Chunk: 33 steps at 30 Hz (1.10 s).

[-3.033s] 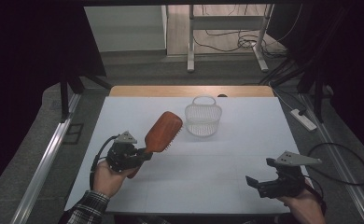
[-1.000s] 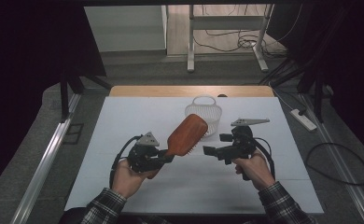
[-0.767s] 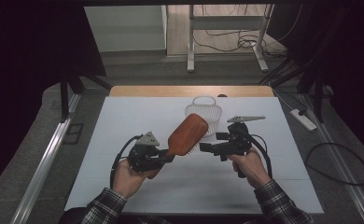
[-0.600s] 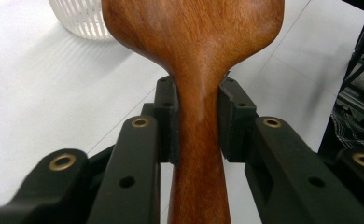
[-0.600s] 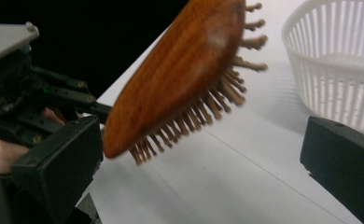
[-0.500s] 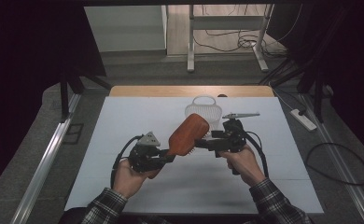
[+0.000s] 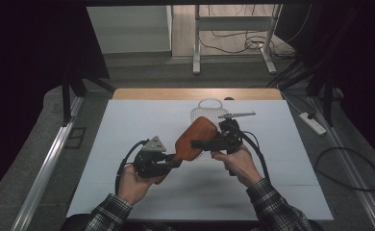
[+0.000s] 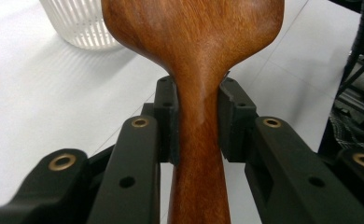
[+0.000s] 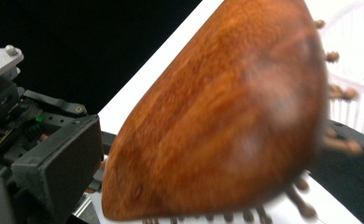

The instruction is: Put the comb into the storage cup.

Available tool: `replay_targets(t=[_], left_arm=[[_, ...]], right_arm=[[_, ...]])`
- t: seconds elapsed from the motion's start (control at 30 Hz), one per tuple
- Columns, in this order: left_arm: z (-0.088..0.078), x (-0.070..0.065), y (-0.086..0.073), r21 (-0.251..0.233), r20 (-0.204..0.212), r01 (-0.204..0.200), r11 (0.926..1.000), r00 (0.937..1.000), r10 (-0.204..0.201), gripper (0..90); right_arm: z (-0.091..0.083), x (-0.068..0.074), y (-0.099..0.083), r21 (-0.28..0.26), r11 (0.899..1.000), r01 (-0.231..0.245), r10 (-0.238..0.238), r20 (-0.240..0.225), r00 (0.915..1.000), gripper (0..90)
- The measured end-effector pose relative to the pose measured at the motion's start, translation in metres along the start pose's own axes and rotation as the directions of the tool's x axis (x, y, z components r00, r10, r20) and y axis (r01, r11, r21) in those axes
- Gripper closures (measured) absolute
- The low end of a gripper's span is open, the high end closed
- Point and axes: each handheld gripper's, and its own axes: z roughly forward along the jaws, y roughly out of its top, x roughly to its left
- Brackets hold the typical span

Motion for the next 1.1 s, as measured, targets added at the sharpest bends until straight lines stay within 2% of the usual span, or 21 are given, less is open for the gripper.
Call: replay_targets(t=[0.2, 0.37, 0.5, 0.57, 0.6, 0.63, 0.7, 0.77, 0.87, 1.1], left_arm=[[0.000, -0.001, 0.000, -0.009, 0.000, -0.003, 1.0000, 1.0000, 0.003, 72.0], [0.002, -0.002, 0.000, -0.006, -0.001, -0.009, 0.9999, 1.0000, 0.009, 71.9], [0.004, -0.003, -0.001, -0.004, -0.006, -0.017, 0.9999, 0.9998, 0.017, 71.9], [0.005, -0.004, -0.001, 0.001, -0.011, -0.025, 0.9997, 0.9996, 0.025, 71.9], [0.006, -0.005, -0.001, 0.011, -0.030, -0.044, 0.9990, 0.9986, 0.044, 71.9], [0.006, -0.005, -0.001, 0.011, -0.030, -0.044, 0.9990, 0.9986, 0.044, 71.9], [0.009, -0.007, -0.001, 0.029, -0.042, -0.057, 0.9979, 0.9974, 0.058, 71.8], [0.012, -0.008, -0.001, 0.049, -0.052, -0.068, 0.9965, 0.9961, 0.071, 71.8], [0.016, -0.008, -0.001, 0.068, -0.055, -0.072, 0.9951, 0.9956, 0.076, 71.7], [0.017, -0.006, -0.002, 0.068, -0.048, -0.071, 0.9951, 0.9960, 0.075, 71.2]], right_arm=[[0.005, 0.000, 0.002, -0.004, 1.000, -0.024, 0.024, -0.006, 0.9997, 6.1], [0.007, -0.001, 0.003, -0.008, 0.999, -0.041, 0.041, -0.034, 0.9986, 17.7], [0.006, 0.000, 0.003, -0.012, 0.999, -0.042, 0.042, -0.029, 0.9987, 25.9], [0.004, -0.001, 0.003, -0.019, 0.997, -0.072, 0.071, -0.049, 0.9963, 30.8], [0.002, -0.003, 0.004, -0.025, 0.994, -0.109, 0.107, -0.081, 0.9910, 36.6], [0.002, -0.003, 0.004, -0.025, 0.994, -0.109, 0.107, -0.081, 0.9910, 36.6], [0.000, -0.004, 0.005, -0.026, 0.991, -0.133, 0.130, -0.107, 0.9858, 41.3], [-0.001, -0.004, 0.005, -0.023, 0.990, -0.137, 0.133, -0.116, 0.9842, 43.9], [-0.001, -0.001, 0.004, -0.012, 0.992, -0.125, 0.123, -0.108, 0.9865, 46.8], [0.000, 0.001, 0.004, 0.000, 0.989, -0.145, 0.143, -0.140, 0.9797, 53.5]])
